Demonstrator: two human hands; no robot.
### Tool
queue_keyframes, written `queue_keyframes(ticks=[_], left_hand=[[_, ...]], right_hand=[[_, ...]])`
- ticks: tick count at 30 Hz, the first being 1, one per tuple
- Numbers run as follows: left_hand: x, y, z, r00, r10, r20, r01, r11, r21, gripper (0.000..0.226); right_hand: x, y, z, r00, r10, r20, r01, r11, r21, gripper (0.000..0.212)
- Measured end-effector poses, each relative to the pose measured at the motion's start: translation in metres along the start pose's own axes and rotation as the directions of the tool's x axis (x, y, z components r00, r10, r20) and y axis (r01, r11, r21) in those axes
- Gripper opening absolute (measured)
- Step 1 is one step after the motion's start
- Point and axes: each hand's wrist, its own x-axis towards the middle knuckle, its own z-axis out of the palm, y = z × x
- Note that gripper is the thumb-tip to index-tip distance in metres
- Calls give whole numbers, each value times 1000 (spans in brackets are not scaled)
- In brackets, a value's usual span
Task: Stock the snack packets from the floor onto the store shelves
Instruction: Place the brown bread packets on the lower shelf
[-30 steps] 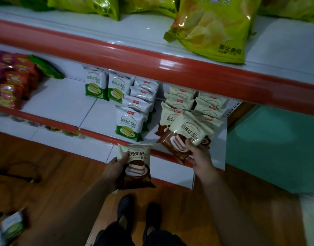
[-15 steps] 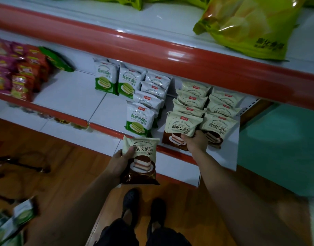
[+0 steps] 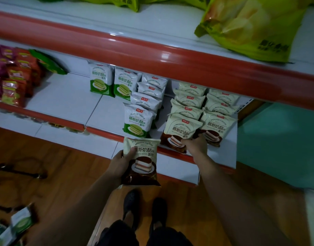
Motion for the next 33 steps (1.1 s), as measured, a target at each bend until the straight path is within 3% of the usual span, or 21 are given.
queue_keyframes(ticks=[4, 6, 9, 12, 15, 20, 22, 27, 33], left_hand=[[1, 7, 15, 999, 19, 30, -20, 999, 40, 46], [1, 10, 25, 998, 33, 61, -37, 997, 65, 44], [-5, 14, 40, 993, 35, 112, -46, 995, 91, 37], [-11, 14, 57, 979, 29, 200, -51, 993, 110, 35], [-18, 12, 75, 964, 56, 259, -108, 976, 190, 36], [-26, 12, 101, 924, 103, 369, -216, 936, 278, 57], [-27, 11, 107, 933, 143, 330, -261, 901, 347, 74], [-26, 7, 103, 966, 127, 224, -206, 904, 375, 63], [-34, 0, 92, 986, 73, 151, -119, 938, 326, 57]], right_hand=[[-39, -2, -16, 999, -39, -22, 40, 996, 77, 40], [-61, -2, -23, 988, -22, 153, 30, 998, -49, 38], [-86, 1, -29, 895, 23, 446, 43, 989, -138, 45], [-94, 13, -33, 855, -22, 518, 64, 996, -62, 51], [-92, 26, -46, 866, -20, 499, 50, 998, -46, 37], [-85, 37, -79, 912, -68, 404, 82, 996, -19, 23], [-75, 42, -92, 949, -101, 300, 125, 990, -63, 27], [-34, 50, -129, 996, -91, 23, 92, 995, -37, 29], [14, 45, -140, 998, -30, -55, 33, 997, 67, 28]])
